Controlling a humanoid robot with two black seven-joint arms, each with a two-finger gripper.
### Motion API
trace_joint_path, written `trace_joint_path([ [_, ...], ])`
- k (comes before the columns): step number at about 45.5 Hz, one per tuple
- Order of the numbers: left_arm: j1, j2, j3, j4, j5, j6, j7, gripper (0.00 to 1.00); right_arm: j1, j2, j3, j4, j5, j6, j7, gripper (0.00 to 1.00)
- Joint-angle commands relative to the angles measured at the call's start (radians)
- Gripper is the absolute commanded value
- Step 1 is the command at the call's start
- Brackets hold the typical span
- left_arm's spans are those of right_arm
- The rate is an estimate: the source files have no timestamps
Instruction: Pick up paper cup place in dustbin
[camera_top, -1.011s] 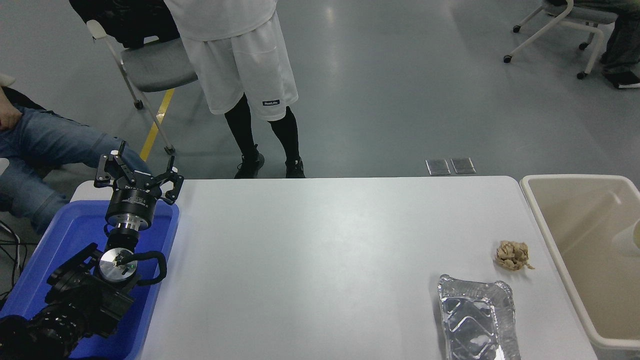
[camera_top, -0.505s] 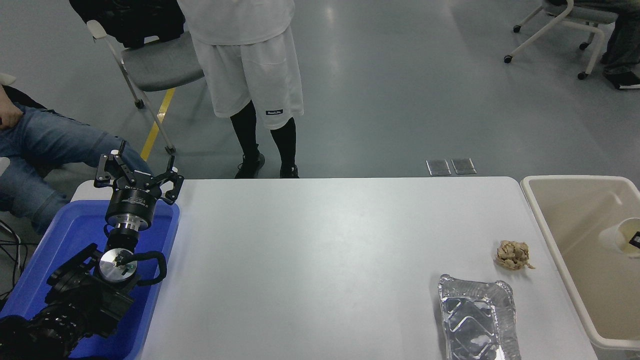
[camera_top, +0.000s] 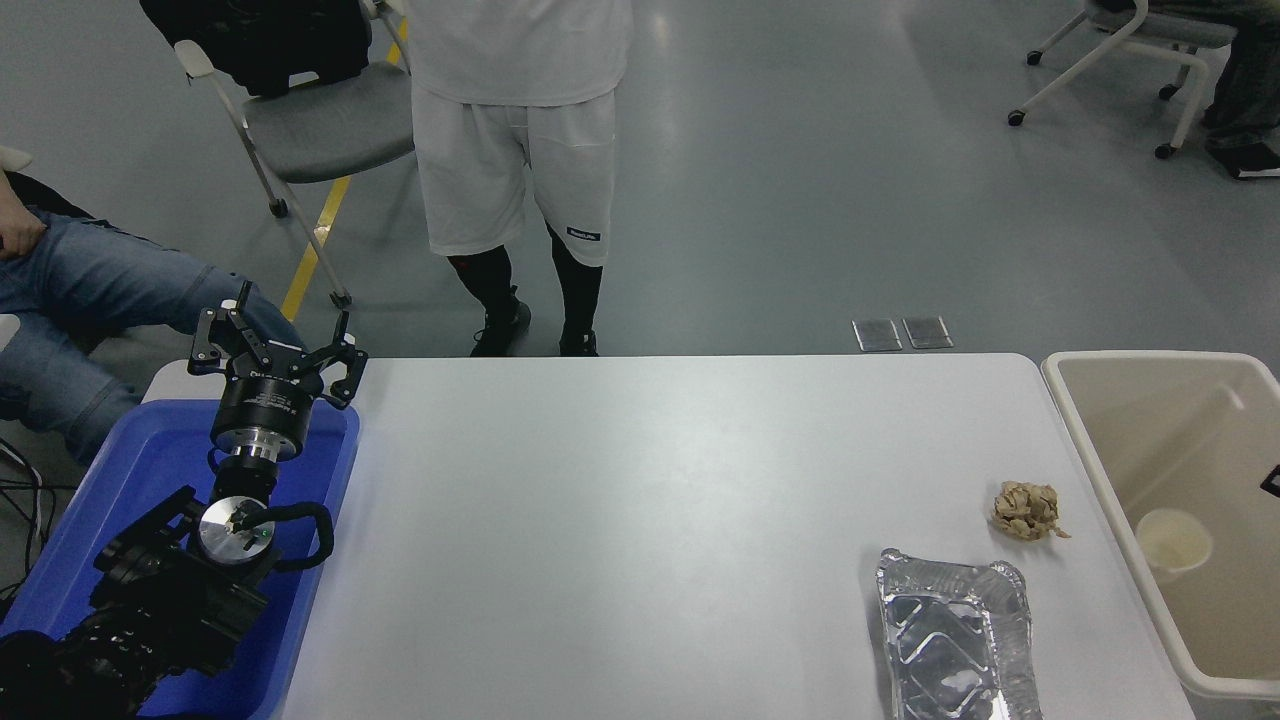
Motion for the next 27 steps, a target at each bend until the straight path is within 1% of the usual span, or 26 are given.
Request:
trace_joint_path([
  [1, 0.000, 0.000, 0.000, 0.000, 0.000, 0.000, 0.000, 0.99, 0.009, 0.001, 0.000, 0.002, 0.001, -0.027, 0.000, 1.00],
  [11, 0.000, 0.000, 0.000, 0.000, 0.000, 0.000, 0.000, 0.99, 0.058, -0.005, 0.000, 0.008, 0.001, -0.014, 0.000, 1.00],
  [16, 0.000, 0.000, 0.000, 0.000, 0.001, 0.000, 0.000, 0.99, 0.070, -0.008, -0.001, 0.025, -0.017, -0.010, -0.001, 1.00],
  [19, 0.000, 0.000, 0.000, 0.000, 0.000, 0.000, 0.000, 0.99, 0.105, -0.015, -0.019, 0.055, -0.025, 0.016, -0.001, 1.00],
  [23, 0.000, 0.000, 0.000, 0.000, 0.001, 0.000, 0.000, 0.99, 0.178, -0.054, -0.035, 0.139, -0.068, 0.062, -0.001, 1.00],
  [27, 0.000, 0.000, 0.000, 0.000, 0.001, 0.000, 0.000, 0.99, 0.234, -0.100, -0.044, 0.235, -0.102, 0.073, -0.001, 1.00],
])
